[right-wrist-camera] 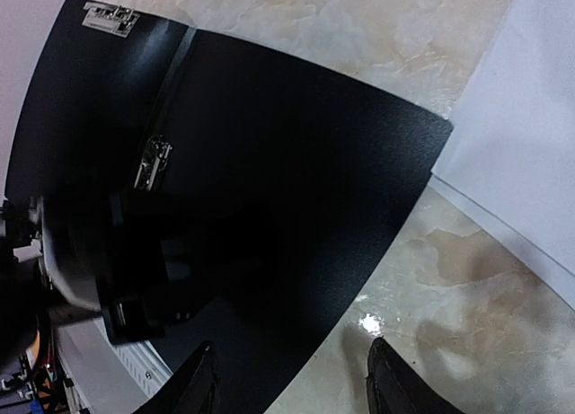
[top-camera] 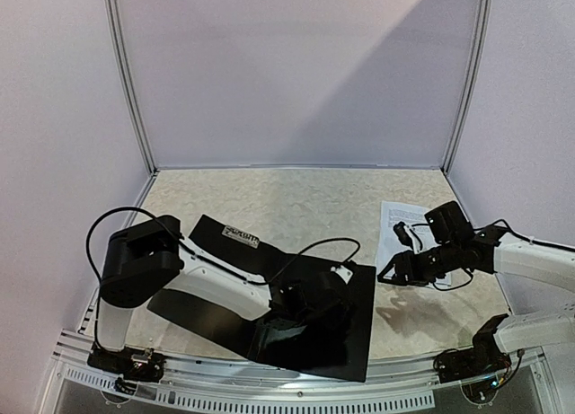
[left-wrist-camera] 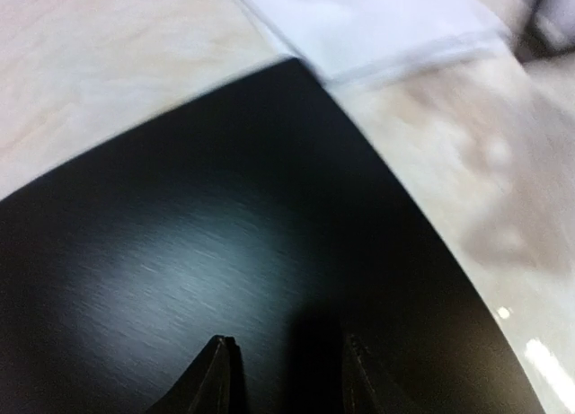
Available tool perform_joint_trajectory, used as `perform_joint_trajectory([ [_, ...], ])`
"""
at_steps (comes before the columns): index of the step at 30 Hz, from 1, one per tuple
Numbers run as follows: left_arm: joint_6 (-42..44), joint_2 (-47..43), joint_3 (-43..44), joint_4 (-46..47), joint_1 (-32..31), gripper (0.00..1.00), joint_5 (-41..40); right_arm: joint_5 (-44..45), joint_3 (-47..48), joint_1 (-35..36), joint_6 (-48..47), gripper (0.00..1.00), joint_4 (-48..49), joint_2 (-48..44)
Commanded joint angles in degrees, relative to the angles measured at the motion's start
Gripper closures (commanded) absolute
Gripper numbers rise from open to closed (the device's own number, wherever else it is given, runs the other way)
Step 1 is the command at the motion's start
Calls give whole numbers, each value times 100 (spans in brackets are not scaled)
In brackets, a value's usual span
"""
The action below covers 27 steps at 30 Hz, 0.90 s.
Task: Put the files into the folder
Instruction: Adjust the folder at the center of the board.
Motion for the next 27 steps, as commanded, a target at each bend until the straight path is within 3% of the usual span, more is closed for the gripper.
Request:
perform_joint_trajectory([
  [1,-702,184,-214,163,659,57,174,57,-411,349,325,44,681,-192],
  [10,-623,254,125,-9,1093,57,154,545,-661,769,1080,34,765,400],
  [18,-707,-104,-221,0,1129,57,-34,-88,-744,832,1381,32,1773,1106],
  [27,-708,-689,-905,292,1314,57,-47,-90,-473,1044,1606,34,2272,2032],
])
